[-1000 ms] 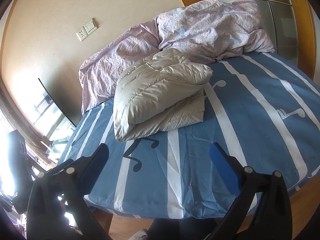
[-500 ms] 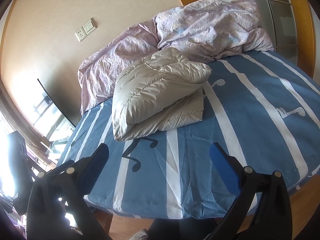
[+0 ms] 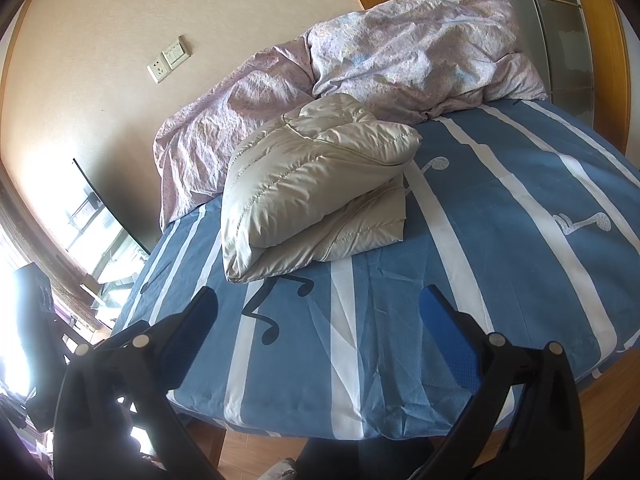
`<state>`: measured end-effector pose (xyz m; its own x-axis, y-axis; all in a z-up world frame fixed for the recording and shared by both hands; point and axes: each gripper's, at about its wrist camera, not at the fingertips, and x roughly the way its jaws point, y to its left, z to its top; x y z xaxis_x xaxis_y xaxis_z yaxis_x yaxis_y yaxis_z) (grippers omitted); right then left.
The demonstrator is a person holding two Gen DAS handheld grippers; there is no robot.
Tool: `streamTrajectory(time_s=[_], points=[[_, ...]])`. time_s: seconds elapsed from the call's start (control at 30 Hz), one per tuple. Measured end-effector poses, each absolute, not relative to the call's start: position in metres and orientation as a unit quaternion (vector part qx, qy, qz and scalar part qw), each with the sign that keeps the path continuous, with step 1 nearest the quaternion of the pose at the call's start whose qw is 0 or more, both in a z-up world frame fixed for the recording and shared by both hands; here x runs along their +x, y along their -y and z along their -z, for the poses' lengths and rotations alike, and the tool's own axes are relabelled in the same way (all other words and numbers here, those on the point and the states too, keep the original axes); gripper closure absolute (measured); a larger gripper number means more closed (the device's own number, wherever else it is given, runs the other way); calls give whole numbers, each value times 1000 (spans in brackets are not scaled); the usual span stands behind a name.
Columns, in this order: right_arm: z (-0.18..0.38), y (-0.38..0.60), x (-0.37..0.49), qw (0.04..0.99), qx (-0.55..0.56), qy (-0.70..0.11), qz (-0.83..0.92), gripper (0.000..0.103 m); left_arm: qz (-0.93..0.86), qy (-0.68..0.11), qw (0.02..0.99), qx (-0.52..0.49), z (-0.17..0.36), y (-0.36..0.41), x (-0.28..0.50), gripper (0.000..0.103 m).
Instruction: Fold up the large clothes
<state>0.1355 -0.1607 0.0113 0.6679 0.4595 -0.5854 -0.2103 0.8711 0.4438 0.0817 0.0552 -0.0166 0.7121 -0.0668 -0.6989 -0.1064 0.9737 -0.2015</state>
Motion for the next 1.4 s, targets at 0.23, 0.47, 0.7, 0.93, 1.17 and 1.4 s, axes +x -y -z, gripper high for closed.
streamTrajectory(time_s=[0.23,0.47,0.7,0.93,1.17,1.4], points=[[-11,160,136,897,172,-362,-187,2,-9,-379,919,-112,17,-54,82,1],[-11,160,137,896,172,-363,-187,2,-10,-378,919,-112,17,-53,83,1],[-10,162,136,896,172,-363,-186,2,-9,-375,920,-108,14,-53,82,1],[-9,162,137,896,173,-364,-185,2,-7,-375,921,-107,14,-53,83,1],[-8,162,137,896,173,-364,-185,2,-8,-375,921,-107,14,-54,83,1],[-7,164,137,897,173,-364,-184,2,-12,-376,921,-107,15,-54,85,1]])
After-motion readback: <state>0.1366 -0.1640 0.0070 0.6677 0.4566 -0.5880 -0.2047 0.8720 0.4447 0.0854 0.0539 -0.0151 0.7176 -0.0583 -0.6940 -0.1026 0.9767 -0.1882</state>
